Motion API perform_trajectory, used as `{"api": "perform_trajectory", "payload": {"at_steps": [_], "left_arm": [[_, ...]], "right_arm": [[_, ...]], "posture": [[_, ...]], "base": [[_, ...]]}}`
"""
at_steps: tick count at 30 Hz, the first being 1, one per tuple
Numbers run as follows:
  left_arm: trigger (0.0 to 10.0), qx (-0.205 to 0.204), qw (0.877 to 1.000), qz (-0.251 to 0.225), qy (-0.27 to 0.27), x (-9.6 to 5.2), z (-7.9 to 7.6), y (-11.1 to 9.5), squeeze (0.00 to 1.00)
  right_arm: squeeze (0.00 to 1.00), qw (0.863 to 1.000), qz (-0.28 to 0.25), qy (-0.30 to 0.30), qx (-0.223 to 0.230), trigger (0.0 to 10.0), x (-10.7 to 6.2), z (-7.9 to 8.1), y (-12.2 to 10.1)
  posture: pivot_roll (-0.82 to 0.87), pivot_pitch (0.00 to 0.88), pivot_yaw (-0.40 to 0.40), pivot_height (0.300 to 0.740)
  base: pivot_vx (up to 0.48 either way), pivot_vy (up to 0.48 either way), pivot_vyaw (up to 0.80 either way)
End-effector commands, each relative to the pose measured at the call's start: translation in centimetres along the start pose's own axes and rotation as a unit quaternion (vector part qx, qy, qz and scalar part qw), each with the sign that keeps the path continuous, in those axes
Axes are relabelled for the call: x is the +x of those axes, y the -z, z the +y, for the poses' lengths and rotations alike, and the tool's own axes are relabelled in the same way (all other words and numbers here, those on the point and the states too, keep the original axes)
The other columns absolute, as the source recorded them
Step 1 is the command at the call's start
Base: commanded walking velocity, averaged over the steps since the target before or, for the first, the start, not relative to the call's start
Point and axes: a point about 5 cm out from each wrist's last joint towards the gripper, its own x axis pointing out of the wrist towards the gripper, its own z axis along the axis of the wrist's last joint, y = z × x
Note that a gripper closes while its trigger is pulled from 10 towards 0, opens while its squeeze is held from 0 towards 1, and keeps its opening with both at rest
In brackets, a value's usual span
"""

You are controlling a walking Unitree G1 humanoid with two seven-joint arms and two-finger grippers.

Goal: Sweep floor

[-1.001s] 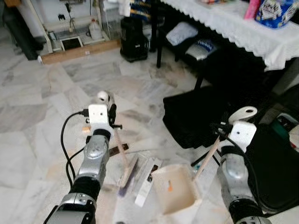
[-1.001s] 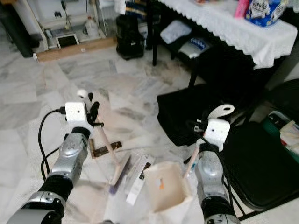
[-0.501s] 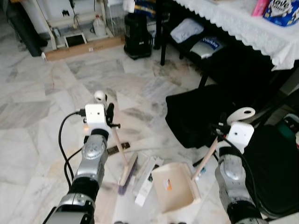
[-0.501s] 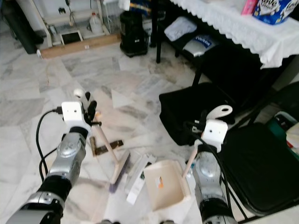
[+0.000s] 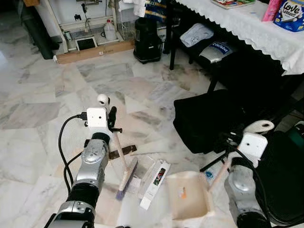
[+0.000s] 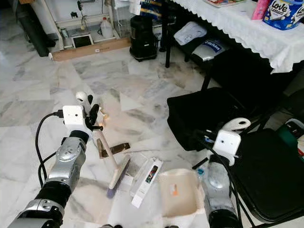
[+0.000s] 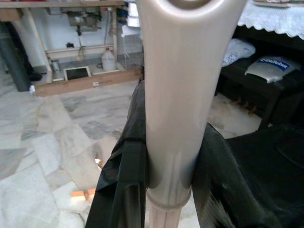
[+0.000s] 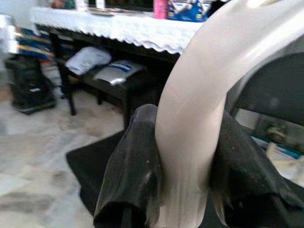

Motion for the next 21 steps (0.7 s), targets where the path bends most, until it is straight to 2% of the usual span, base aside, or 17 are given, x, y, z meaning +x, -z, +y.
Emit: {"api": "perform_trajectory", "payload": {"at_steps": [1,12,17,21], "left_arm": [[10.0,0.006,1.0,-0.017,0.007,0.0,0.2,-0.9,0.0],[10.0,0.005,1.0,-0.01,0.027,-0.2,0.2,-1.3,0.0],[10.0,-0.01,0.999,0.0,0.042,-0.1,0.2,-1.7,0.0],[10.0,-0.04,0.997,0.021,0.067,0.1,0.1,-1.9,0.0]], "right_arm": [[0.0,1.0,-0.002,0.006,-0.001,10.0,-0.1,-0.2,0.0],[0.0,1.0,0.012,0.011,-0.009,10.0,-0.9,0.4,0.9],[0.0,1.0,0.015,0.014,-0.009,10.0,-1.3,0.6,1.1],[0.0,1.0,0.014,0.019,-0.007,10.0,-1.4,0.7,1.1]], "posture": [[0.0,0.177,0.052,0.74],[0.02,0.213,0.076,0.74],[0.03,0.238,0.091,0.74],[0.04,0.252,0.1,0.74]], "base": [[0.0,0.0,0.0],[0.0,0.0,0.0],[0.0,0.0,0.0],[0.0,0.0,0.0]]}}
